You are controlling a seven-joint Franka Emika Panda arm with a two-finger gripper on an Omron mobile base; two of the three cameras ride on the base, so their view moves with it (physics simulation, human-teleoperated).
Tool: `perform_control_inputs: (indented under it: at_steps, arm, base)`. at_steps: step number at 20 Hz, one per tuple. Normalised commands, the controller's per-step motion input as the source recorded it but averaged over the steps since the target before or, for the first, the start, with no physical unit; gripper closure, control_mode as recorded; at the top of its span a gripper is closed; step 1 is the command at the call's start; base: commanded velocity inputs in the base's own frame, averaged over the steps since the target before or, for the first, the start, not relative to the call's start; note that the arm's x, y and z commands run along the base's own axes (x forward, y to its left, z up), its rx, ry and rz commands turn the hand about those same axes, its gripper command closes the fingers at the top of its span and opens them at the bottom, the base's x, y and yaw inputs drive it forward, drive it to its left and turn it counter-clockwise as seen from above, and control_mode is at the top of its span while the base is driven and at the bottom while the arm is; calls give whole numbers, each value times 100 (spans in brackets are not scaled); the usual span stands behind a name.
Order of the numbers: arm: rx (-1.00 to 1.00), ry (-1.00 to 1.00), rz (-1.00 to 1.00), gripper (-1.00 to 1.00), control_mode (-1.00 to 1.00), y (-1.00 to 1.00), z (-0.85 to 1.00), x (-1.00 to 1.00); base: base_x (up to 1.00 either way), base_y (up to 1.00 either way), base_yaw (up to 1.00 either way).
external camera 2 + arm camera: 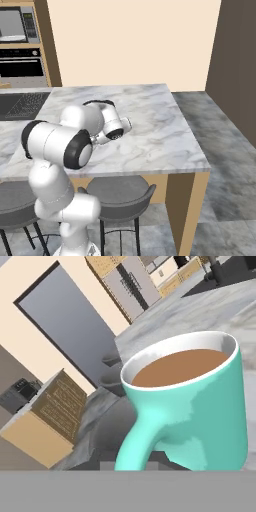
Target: Pick the cup of tea, navigate to the dining table, and place it on the saucer.
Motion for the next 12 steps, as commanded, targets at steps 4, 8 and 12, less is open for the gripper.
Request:
perform_control_inputs:
  at_steps: [4, 8, 12]
  arm:
    - [-3, 0, 1, 100, -100, 1, -4, 41]
    - [-5, 0, 1, 100, -100, 0, 0, 51]
    - [-6, 0, 0, 100, -100, 2, -10, 33]
  base:
    - [0, 0, 0]
    - [0, 0, 0]
    - [0, 0, 0]
